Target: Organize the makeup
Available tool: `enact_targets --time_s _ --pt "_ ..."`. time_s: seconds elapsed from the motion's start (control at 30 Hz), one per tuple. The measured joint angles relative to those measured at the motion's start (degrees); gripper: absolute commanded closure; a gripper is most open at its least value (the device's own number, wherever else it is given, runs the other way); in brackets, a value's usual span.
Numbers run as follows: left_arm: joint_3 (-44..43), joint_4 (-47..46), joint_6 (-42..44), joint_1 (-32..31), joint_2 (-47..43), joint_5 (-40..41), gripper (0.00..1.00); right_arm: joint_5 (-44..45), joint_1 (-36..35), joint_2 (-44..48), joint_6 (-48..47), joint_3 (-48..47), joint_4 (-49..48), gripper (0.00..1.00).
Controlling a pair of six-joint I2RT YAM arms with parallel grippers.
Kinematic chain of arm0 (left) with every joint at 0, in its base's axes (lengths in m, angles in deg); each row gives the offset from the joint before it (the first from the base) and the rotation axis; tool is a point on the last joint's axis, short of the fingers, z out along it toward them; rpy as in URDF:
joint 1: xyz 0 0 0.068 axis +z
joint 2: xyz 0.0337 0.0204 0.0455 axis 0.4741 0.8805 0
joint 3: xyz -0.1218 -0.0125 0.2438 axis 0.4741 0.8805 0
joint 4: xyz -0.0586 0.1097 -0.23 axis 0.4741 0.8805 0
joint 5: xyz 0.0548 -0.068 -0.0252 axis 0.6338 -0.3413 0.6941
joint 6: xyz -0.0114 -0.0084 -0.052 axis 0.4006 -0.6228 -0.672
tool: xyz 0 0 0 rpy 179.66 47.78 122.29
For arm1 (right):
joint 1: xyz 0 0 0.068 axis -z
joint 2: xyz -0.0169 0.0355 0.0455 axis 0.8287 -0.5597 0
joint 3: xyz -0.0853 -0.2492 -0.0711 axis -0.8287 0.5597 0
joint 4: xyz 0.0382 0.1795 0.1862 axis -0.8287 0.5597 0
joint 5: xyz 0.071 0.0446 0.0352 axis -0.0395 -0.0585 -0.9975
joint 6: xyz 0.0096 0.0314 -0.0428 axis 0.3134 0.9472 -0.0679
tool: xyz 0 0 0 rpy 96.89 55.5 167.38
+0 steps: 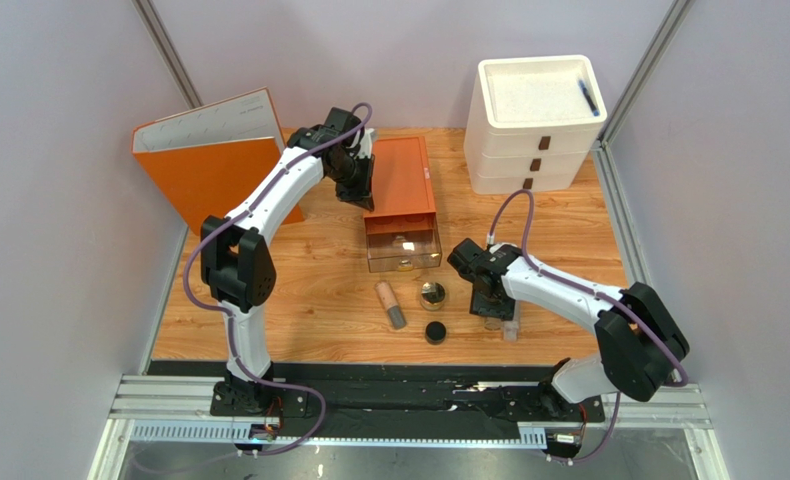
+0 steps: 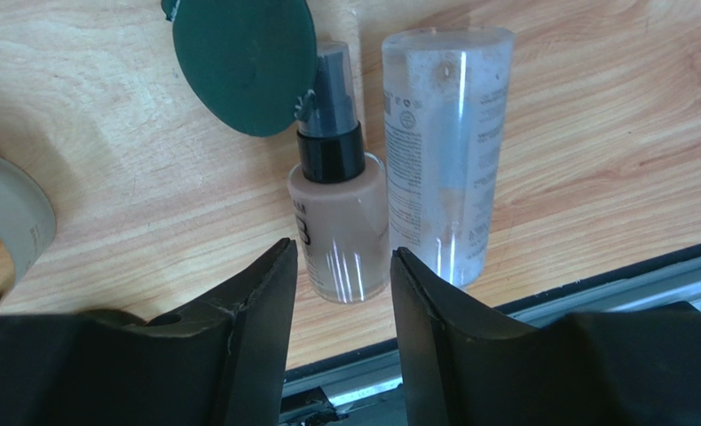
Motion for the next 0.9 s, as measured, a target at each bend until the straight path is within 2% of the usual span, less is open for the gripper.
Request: enact_targets --time_s 0.27,0.37,0.4,0.43,0.73,0.9 --pt "0.2 -0.1 0.3 0.0 -0.1 -0.1 1.00 -0.4 0.1 -5.7 -1.9 0.3 -4.5 0.56" --pt "0.2 -0.1 0.4 0.0 -0.1 -0.1 1.00 -0.7 0.1 -6.9 -2.8 0.5 -5.5 0.73" --pt "0.2 -0.1 0.4 0.0 -0.1 -0.1 1.00 -0.8 0.1 -6.8 -3.1 0.5 -5.7 0.92" --pt "0.2 -0.1 0.4 0.0 -0.1 0.0 1.00 -0.8 0.2 -6.8 -3.2 0.4 -5.7 1.00" --pt "0.2 -0.1 0.7 0.0 -0.1 0.0 1.00 -1.4 0.2 -6.0 -4.3 0.1 -5.7 1.00" --pt "0.2 -0.1 1.0 0.0 -0.1 -0.1 1.00 -1.7 0.2 0.4 -4.2 -2.1 -1.0 1.00"
